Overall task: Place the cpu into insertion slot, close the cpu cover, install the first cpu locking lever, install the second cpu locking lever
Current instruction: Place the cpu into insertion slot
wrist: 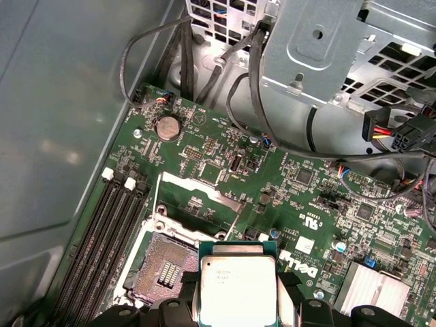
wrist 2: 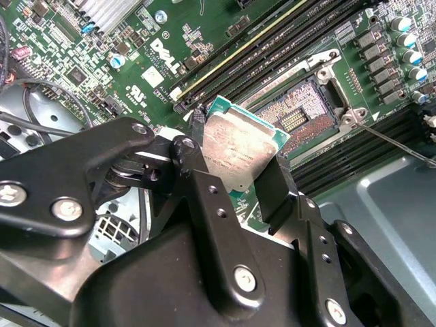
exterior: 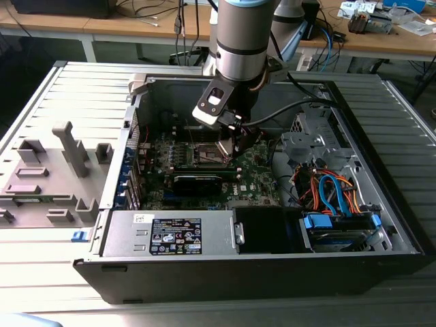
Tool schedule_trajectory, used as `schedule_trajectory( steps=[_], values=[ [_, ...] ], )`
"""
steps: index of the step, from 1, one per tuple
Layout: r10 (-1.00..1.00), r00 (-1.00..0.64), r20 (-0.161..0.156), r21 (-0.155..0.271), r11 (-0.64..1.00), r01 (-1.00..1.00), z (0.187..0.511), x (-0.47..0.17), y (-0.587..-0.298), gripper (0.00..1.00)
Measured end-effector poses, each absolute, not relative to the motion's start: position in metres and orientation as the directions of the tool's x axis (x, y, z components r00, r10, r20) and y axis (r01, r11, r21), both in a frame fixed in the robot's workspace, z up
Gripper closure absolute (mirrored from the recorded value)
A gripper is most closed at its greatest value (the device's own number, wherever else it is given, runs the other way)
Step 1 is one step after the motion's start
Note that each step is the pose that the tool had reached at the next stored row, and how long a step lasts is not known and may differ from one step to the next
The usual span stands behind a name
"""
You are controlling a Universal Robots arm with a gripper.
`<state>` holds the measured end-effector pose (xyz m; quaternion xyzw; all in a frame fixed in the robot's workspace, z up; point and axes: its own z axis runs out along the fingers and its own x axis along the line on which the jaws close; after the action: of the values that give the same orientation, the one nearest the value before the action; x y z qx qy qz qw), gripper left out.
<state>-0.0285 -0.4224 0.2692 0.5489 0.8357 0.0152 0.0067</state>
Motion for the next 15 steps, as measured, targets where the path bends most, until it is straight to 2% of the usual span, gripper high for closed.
schedule_trajectory(
  steps=[15],
  values=[
    [0.927, -0.375, 0.005, 0.033, 0.375, 0.926, 0.2692, -0.0286, -0.4224, 0.45]
  ],
)
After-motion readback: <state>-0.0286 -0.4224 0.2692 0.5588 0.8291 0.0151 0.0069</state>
